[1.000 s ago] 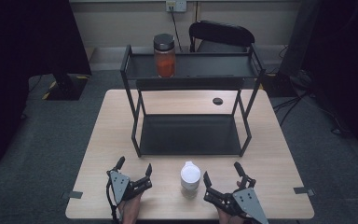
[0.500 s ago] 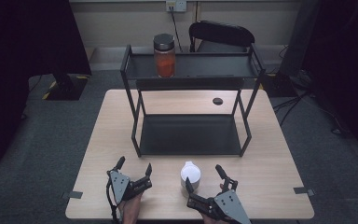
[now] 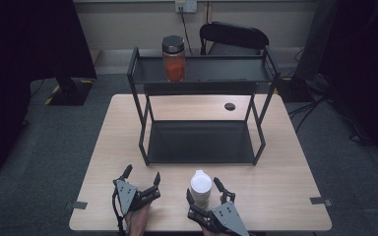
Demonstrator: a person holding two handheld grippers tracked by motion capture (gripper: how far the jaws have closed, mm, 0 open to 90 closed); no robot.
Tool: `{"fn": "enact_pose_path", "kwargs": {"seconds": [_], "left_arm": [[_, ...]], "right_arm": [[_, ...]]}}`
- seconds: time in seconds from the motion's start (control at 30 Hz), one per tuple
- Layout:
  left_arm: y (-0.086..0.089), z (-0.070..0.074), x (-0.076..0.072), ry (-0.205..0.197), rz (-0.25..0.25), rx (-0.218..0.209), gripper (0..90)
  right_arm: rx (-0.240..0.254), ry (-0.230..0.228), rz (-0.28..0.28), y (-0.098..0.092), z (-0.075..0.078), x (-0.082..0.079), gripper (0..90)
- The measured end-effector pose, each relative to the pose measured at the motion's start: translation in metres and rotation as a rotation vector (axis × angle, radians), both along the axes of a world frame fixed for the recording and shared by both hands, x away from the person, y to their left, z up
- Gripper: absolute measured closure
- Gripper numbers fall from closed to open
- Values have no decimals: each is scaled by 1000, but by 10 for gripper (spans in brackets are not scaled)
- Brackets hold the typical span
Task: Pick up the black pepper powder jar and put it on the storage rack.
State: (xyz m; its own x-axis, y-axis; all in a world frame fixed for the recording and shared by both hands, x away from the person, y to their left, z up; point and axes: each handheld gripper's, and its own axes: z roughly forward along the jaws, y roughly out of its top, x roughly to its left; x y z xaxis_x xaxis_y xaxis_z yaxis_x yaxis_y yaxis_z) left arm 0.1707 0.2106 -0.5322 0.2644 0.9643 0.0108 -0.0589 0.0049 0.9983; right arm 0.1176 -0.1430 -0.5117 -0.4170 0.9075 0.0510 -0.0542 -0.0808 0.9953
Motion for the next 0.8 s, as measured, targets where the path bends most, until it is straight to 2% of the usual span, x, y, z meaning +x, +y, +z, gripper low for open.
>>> {"fn": "enact_pose_path", "kwargs": {"seconds": [0.3, 0.47, 0.8], "left_arm": [[0, 0, 0, 0, 0, 0, 18], [0, 0, 0, 0, 0, 0, 18], [0, 0, 0, 0, 0, 0, 19]], "right_arm": [[-28, 28, -27, 9, -11, 4, 210], [-35, 66, -21, 9, -11, 9, 227], [-43, 111, -36, 11, -5, 11, 279]]}}
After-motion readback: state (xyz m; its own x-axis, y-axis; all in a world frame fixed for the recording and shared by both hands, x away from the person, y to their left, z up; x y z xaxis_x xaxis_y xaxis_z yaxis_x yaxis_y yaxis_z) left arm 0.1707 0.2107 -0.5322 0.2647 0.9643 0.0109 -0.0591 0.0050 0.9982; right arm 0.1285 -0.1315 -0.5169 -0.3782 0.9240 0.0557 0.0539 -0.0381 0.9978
